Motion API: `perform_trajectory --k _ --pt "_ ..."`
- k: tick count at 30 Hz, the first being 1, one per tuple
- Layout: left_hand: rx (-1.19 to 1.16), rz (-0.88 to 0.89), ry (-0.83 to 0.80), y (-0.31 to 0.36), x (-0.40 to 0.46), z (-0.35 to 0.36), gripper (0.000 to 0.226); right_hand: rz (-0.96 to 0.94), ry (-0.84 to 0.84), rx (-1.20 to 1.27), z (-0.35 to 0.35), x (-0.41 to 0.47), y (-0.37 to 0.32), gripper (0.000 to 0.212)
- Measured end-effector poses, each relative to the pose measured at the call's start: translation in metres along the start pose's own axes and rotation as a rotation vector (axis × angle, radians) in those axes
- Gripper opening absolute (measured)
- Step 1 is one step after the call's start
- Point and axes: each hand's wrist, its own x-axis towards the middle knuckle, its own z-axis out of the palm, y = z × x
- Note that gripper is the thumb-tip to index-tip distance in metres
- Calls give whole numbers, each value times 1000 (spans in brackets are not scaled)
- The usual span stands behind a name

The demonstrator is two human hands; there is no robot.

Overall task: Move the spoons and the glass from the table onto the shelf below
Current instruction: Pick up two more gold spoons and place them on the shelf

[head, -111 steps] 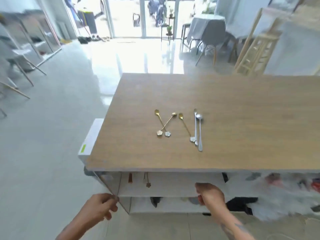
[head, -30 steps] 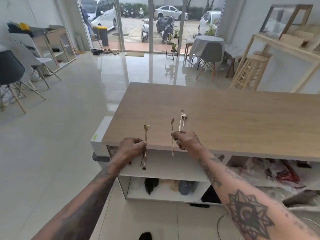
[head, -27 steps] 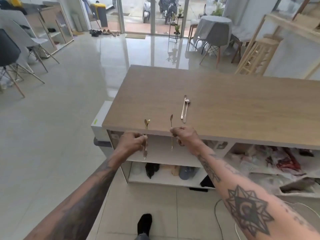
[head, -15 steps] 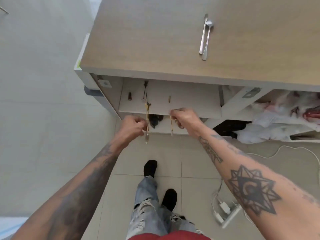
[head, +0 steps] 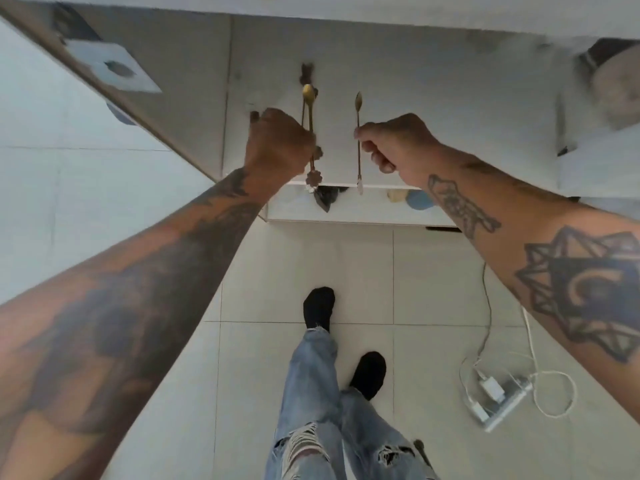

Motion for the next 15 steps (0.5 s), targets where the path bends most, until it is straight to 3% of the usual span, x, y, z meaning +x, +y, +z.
perform_trajectory --k 6,15 --pt "294 130 92 11 49 6 18 37 109 -133 8 50 -20 16" --pt "273 132 119 14 67 15 27 45 197 -168 8 74 -27 5"
